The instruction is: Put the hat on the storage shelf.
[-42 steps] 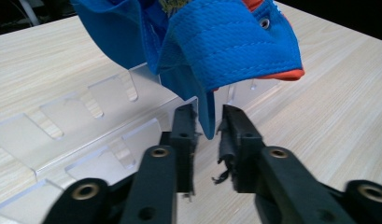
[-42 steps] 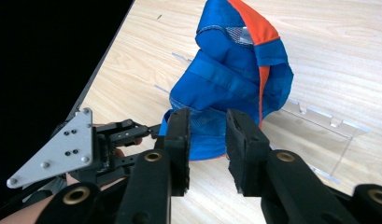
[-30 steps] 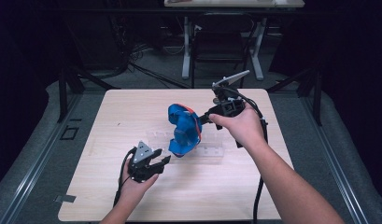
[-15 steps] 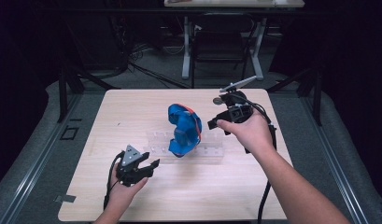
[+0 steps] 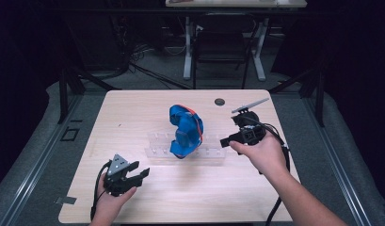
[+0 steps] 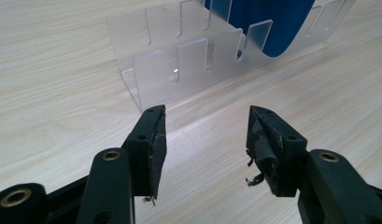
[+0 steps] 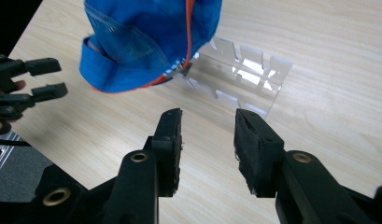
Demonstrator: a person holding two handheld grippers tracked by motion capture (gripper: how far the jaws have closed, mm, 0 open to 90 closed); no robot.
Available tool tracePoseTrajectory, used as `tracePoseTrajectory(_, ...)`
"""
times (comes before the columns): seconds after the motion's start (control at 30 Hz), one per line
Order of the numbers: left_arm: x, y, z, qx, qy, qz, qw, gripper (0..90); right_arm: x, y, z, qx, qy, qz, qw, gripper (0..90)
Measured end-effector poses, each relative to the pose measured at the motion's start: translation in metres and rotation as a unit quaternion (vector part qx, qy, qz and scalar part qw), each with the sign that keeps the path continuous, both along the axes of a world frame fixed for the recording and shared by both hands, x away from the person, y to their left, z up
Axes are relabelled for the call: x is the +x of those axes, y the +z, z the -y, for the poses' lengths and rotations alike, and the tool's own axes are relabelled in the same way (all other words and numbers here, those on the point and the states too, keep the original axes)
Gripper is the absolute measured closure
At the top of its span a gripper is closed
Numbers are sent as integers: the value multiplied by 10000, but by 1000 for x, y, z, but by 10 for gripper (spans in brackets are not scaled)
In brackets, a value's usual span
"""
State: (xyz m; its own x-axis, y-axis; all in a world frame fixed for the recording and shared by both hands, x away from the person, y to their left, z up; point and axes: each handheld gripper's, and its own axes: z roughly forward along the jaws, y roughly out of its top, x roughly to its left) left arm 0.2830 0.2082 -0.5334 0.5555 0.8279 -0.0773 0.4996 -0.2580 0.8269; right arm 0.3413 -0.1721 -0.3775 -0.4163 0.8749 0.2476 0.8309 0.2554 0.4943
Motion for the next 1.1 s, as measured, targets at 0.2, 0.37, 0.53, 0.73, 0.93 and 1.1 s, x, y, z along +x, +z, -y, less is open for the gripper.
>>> tracePoseTrajectory(0.2, -2, -6, -7, -77, 94, 11, 9999, 484, -2, -19, 12, 31, -123, -225, 9997, 616)
tracePoseTrajectory(0.37, -4, -9, -9, -187, 50, -9, 9998, 484, -7, -35, 22, 95, -277, -75, 9995, 617)
tracePoseTrajectory(0.53, -5, -12, -10, -143, 29, -20, 9999, 484, -17, -50, 29, 60, -325, 0, 9995, 616)
tracePoseTrajectory(0.73, -3, -17, -14, -138, 141, -78, 9998, 481, -30, -69, 40, 42, -425, 181, 9989, 611)
tracePoseTrajectory(0.93, -4, -19, -15, -113, 152, -88, 9998, 473, -42, -95, 49, -68, -616, 331, 9975, 579)
tracePoseTrajectory(1.1, -3, -21, -15, -101, 161, -125, 9997, 472, -52, -117, 56, -113, -723, 452, 9963, 560)
